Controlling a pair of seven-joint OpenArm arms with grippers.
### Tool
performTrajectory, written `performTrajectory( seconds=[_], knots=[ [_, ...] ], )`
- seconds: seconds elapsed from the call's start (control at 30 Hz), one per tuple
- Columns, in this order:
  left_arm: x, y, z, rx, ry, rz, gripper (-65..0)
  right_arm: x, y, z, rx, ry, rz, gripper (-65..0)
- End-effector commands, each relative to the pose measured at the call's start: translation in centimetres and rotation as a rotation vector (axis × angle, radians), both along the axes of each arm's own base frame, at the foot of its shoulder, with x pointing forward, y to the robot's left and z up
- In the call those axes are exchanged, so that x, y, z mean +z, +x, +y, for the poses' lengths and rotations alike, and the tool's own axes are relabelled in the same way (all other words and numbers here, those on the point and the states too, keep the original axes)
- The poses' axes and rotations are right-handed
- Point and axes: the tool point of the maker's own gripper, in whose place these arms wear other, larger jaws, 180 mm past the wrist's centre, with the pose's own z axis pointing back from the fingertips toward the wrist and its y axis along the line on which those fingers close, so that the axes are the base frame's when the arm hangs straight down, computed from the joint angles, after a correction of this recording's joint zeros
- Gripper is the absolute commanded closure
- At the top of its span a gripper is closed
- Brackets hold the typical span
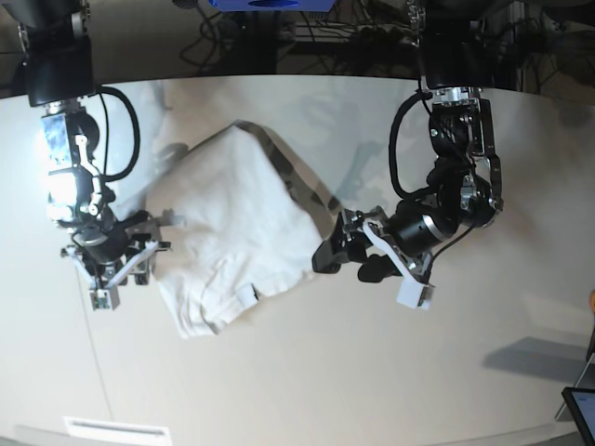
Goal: Fold the T-shirt properly
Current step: 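Lower the left gripper to the shirt's side edge and push it inward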
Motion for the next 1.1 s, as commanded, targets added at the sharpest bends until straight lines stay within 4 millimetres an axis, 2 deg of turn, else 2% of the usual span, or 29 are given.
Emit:
performTrajectory(
  seconds=[0.0, 0.23, 0.4, 0.57, 0.67, 0.83, 0.93, 1.0, 1.07],
  knots=[
    [1.6, 0.7, -0.4, -0.005, -0.027, -0.051, -55.3, 1.6, 1.1, -0.4, -0.001, -0.005, -0.057, -21.8],
    [0.2, 0.7, -0.5, 0.002, -0.040, -0.006, -54.9, 1.3, 0.7, -0.3, 0.001, -0.005, -0.049, -21.8],
    [0.1, 0.6, -0.7, -0.005, -0.039, -0.003, -54.9, 1.3, 0.7, -0.2, 0.001, -0.002, -0.049, -21.8],
    [0.6, 0.6, -3.5, -0.093, -0.027, -0.018, -54.8, 1.2, 0.6, -0.3, 0.000, -0.002, -0.046, -21.8],
    [1.0, 0.7, -4.5, -0.124, -0.022, -0.028, -54.8, 1.2, 0.6, -0.3, 0.000, -0.002, -0.046, -21.8],
    [1.3, 0.9, -4.4, -0.119, -0.024, -0.035, -54.8, 0.7, 0.2, -0.4, -0.004, -0.002, -0.033, -21.8],
    [0.5, 0.9, -4.2, -0.114, -0.025, -0.012, -54.3, 0.7, 0.2, -0.5, -0.006, -0.002, -0.034, -21.8],
    [-0.4, 0.8, -4.1, -0.107, -0.028, 0.017, -47.5, 0.7, 0.2, -0.5, -0.006, -0.002, -0.034, -21.8],
    [-1.2, 0.8, -4.0, -0.103, -0.030, 0.042, -35.6, 0.7, 0.2, -0.5, -0.006, -0.002, -0.034, -21.8]
  ],
)
